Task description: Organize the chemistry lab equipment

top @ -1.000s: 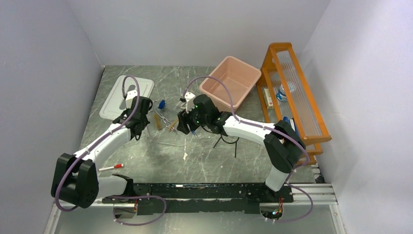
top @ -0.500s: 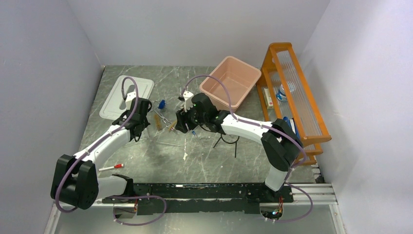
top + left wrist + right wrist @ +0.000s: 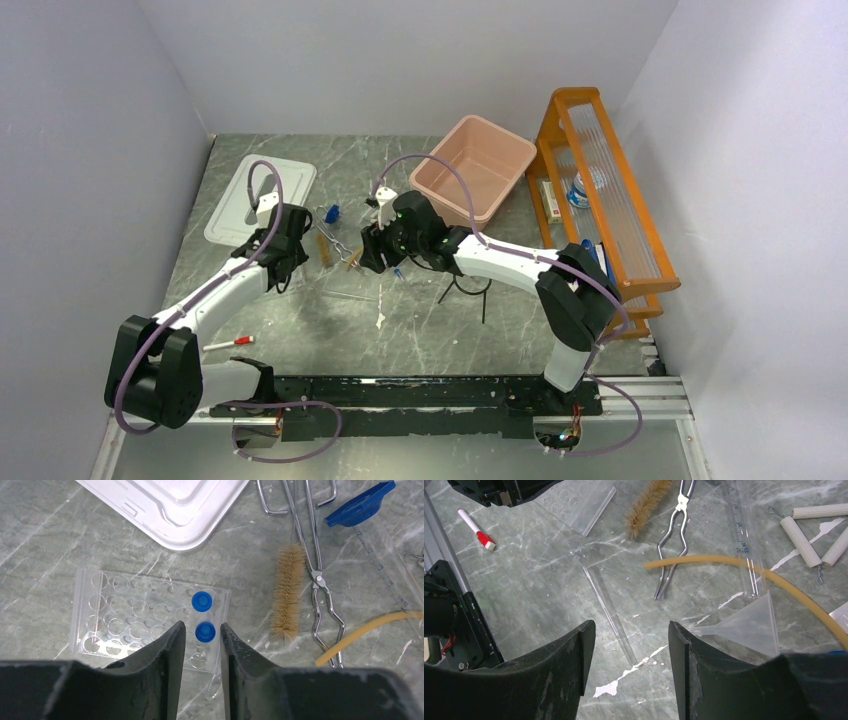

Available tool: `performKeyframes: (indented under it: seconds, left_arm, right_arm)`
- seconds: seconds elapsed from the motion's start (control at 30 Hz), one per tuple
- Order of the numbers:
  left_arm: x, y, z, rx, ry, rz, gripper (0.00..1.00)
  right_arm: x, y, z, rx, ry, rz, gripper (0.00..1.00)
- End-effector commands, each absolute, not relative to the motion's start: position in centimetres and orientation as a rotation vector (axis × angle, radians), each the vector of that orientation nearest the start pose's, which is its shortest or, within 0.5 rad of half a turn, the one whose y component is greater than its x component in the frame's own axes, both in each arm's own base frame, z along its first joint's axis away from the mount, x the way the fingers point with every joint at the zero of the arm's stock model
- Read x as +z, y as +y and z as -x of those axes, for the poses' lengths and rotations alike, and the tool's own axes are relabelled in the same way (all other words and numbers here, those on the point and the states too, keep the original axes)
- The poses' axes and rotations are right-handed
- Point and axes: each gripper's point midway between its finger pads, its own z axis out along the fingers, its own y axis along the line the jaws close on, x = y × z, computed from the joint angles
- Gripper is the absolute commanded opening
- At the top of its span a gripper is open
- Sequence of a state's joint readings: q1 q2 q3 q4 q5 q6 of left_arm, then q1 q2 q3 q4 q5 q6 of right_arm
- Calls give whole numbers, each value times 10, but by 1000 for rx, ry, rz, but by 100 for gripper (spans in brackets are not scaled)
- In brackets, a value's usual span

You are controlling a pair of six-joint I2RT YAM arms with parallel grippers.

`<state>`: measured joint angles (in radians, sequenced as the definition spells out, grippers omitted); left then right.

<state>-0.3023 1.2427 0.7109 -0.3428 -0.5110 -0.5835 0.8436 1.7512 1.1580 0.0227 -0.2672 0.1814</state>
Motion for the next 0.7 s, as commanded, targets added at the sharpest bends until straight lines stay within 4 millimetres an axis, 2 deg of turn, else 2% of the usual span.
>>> performKeyframes:
  seconds: [0.0, 0.17, 0.37, 0.57, 0.67]
  left_arm:
    - [90, -22, -306, 189, 2226, 582, 38]
    - [100, -21, -308, 187, 2215, 585, 44]
    - [133, -21, -315, 165, 2174, 580, 66]
    - [150, -26, -323, 101, 2171, 553, 71]
    - [166, -40, -330, 17, 2177, 482, 70]
  right_arm:
    - [122, 399, -280, 881, 2072, 883, 59]
    - [123, 399, -280, 884, 2067, 883, 59]
    - [129, 398, -281, 882, 2066, 867, 59]
    - [132, 394, -292, 819, 2077, 808, 59]
    - [122, 382, -298, 725, 2150, 752, 58]
